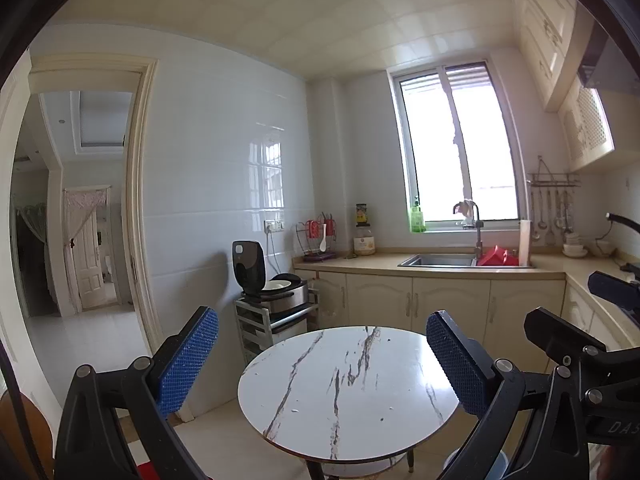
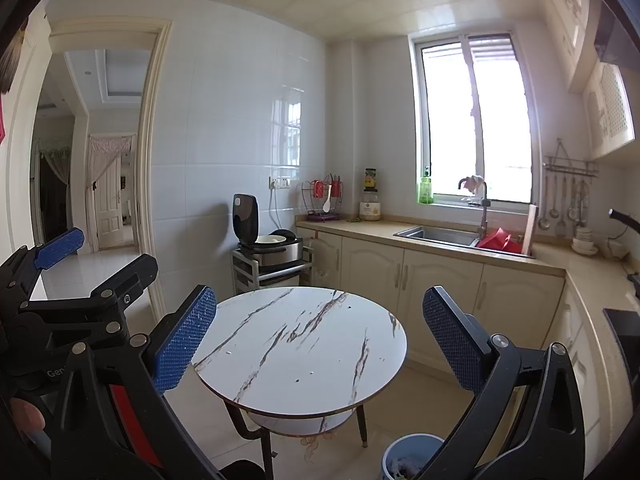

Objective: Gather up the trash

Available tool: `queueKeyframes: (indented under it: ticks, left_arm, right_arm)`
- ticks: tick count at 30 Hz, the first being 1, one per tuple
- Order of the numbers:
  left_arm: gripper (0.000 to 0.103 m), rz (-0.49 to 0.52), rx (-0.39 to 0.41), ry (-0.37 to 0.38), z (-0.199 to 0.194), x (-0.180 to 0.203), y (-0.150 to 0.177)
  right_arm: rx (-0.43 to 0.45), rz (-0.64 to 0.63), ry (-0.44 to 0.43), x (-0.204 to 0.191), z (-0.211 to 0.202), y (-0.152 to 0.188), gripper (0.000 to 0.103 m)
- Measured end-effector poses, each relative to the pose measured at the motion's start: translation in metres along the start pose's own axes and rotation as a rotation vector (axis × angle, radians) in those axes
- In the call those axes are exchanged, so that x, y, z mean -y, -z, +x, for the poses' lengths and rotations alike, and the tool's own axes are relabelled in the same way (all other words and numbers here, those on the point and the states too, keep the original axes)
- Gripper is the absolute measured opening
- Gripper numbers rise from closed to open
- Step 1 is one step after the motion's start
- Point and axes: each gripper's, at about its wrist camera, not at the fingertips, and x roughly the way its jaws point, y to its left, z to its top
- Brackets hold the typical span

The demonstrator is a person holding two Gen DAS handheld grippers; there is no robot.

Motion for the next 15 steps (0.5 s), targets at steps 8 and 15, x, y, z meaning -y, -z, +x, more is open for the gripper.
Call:
queueKeyframes:
  ticks: [8, 15]
  left_arm:
    - [0.102, 0.002, -0.006, 0.003, -0.0013, -0.0027, 0.0031]
    - [0.102, 0.004, -0.008, 0.005, -0.0017, -0.0059, 0.0014]
  right_arm:
    - [-0.004, 0.000, 0.003, 0.0011, 0.0004, 0.0002, 0.103]
    - [-0.008, 0.001, 0.005, 0.0006, 0.0009, 0.0014, 0.103]
